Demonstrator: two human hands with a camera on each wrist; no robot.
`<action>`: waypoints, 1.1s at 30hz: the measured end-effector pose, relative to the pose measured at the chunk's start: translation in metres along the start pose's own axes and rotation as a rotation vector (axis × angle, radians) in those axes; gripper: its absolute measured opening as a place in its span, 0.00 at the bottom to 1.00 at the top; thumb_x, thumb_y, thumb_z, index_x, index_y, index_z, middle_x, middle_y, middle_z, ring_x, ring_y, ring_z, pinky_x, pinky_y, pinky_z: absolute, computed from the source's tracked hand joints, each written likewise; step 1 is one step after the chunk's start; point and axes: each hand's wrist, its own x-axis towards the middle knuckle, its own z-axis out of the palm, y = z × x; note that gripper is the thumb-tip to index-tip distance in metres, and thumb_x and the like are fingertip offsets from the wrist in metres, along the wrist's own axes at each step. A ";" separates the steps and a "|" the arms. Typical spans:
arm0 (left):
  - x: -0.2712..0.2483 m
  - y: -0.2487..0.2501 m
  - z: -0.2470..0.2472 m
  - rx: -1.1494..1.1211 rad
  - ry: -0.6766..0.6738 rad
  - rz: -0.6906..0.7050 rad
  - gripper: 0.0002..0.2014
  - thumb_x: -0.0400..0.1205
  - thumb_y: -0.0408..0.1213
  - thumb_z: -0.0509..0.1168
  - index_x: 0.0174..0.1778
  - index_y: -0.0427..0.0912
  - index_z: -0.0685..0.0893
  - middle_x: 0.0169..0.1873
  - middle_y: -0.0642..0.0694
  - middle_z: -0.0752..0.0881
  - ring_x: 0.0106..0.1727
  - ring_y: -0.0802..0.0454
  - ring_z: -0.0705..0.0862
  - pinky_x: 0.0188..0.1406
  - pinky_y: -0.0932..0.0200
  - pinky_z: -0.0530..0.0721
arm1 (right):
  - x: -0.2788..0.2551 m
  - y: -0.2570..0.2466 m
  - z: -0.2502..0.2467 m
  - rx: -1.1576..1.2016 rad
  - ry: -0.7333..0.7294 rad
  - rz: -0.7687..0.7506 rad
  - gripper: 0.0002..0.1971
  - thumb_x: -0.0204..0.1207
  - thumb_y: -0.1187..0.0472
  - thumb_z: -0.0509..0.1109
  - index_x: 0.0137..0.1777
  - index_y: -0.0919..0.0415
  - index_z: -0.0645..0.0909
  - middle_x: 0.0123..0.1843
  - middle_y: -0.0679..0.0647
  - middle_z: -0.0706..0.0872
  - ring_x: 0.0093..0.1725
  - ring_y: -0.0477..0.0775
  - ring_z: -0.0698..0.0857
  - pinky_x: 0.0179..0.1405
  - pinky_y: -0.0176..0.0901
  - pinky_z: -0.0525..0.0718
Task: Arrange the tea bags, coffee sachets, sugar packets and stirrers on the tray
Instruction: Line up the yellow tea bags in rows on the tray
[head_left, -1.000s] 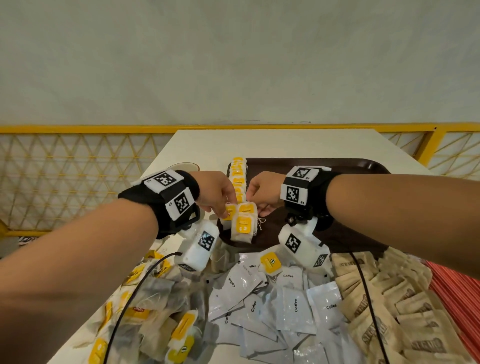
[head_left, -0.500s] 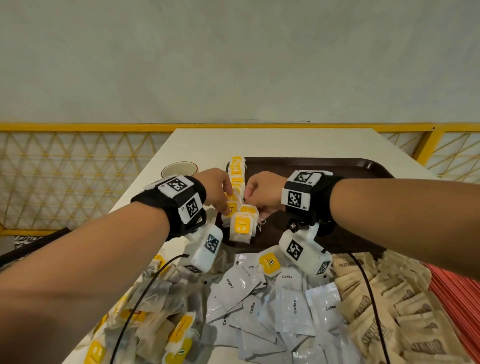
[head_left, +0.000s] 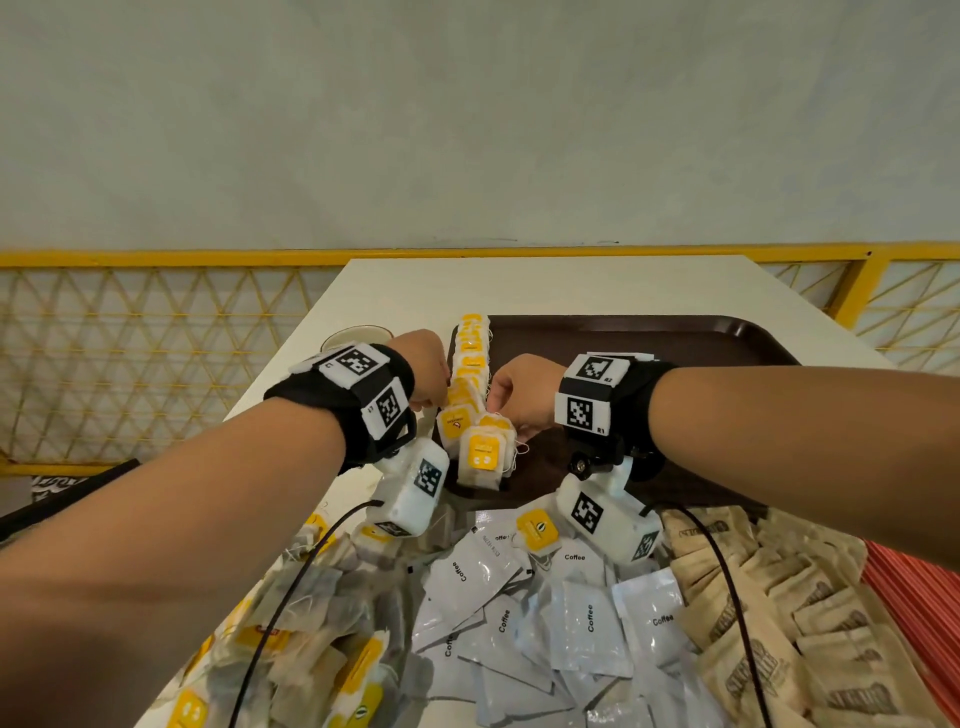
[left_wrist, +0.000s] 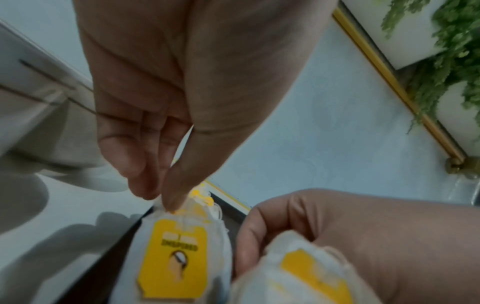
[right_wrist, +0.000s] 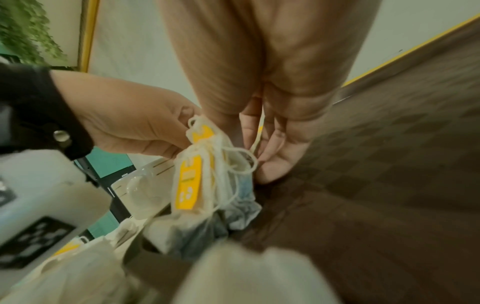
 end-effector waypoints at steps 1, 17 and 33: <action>0.001 0.000 0.001 0.027 0.006 -0.002 0.14 0.79 0.29 0.69 0.60 0.29 0.84 0.52 0.33 0.88 0.54 0.39 0.87 0.57 0.47 0.86 | 0.000 0.000 0.000 0.008 0.006 0.000 0.09 0.74 0.72 0.70 0.39 0.56 0.79 0.34 0.50 0.82 0.29 0.44 0.82 0.23 0.28 0.80; 0.000 0.003 -0.014 -0.070 -0.024 -0.021 0.12 0.81 0.32 0.68 0.55 0.27 0.85 0.43 0.37 0.86 0.42 0.46 0.84 0.41 0.57 0.86 | -0.005 0.001 0.001 0.244 -0.068 0.049 0.14 0.77 0.77 0.66 0.32 0.64 0.76 0.32 0.58 0.76 0.29 0.49 0.75 0.22 0.31 0.82; -0.011 -0.007 -0.004 -0.011 -0.108 0.067 0.07 0.74 0.33 0.76 0.39 0.38 0.84 0.32 0.45 0.86 0.33 0.54 0.85 0.36 0.61 0.86 | -0.004 -0.002 0.006 0.239 0.031 0.054 0.08 0.76 0.70 0.70 0.37 0.62 0.78 0.33 0.57 0.78 0.29 0.50 0.78 0.25 0.35 0.82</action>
